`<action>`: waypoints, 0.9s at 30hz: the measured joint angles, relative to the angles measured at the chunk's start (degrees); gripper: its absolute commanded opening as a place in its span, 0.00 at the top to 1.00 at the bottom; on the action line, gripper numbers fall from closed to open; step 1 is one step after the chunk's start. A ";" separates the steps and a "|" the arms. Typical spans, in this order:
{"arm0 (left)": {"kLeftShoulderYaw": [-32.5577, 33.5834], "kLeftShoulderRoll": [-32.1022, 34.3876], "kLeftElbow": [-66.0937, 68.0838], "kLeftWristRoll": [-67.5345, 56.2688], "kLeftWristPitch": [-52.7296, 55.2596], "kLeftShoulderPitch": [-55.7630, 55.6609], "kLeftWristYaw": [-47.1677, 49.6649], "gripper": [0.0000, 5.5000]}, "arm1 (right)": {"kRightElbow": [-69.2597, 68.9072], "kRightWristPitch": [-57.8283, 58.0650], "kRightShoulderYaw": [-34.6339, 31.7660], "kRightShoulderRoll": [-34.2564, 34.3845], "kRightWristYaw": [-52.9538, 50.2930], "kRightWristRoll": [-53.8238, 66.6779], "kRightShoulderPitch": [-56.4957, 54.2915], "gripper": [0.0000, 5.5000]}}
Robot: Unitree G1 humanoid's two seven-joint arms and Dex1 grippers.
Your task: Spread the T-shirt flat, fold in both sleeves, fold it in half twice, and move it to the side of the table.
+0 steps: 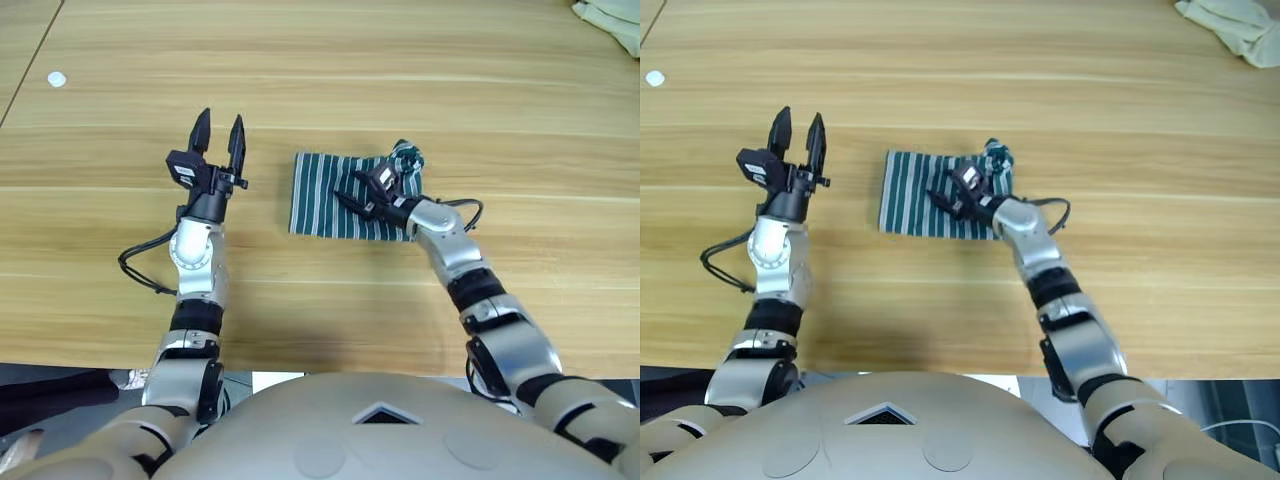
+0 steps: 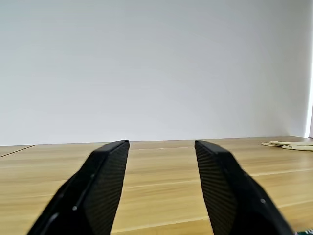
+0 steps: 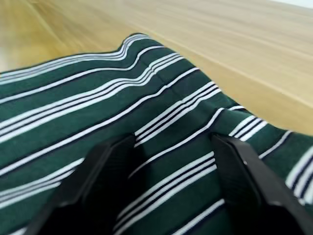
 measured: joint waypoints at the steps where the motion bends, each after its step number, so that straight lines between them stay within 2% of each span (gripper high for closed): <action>1: 0.28 -0.21 -0.13 -0.22 0.66 0.45 0.00 0.55 | 3.71 0.40 -1.46 0.43 -0.56 0.28 -2.43 0.48; 5: 1.89 -1.18 -0.37 -1.04 2.09 2.15 -0.20 0.55 | 18.21 3.12 -9.84 1.00 -6.76 3.46 -11.73 0.48; 8: 3.22 -1.76 -0.16 -1.10 2.21 2.26 -0.89 0.55 | 25.69 4.95 -18.21 -0.57 -17.50 6.74 -16.31 0.48; 12: 6.06 -2.78 0.33 -2.26 1.96 4.83 -0.84 0.55 | 31.10 5.01 -31.63 -9.59 -35.34 12.26 -17.17 0.48; 15: 8.21 -4.05 -0.02 -2.68 1.64 8.66 0.42 0.55 | 32.04 4.35 -40.05 -17.33 -45.60 15.05 -13.81 0.48; 18: 9.24 -4.57 -1.56 -2.05 0.99 10.77 1.74 0.55 | 32.00 3.80 -41.28 -19.56 -46.57 13.74 -11.39 0.48; 23: 10.89 -5.11 -3.71 -2.06 1.69 13.12 3.35 0.55 | 32.05 0.31 -38.75 -19.27 -44.29 7.57 -9.01 0.48; 27: 10.89 -4.99 -5.41 -0.73 4.62 13.45 4.44 0.55 | 31.58 -10.26 -33.71 -15.40 -43.62 1.13 -8.55 0.48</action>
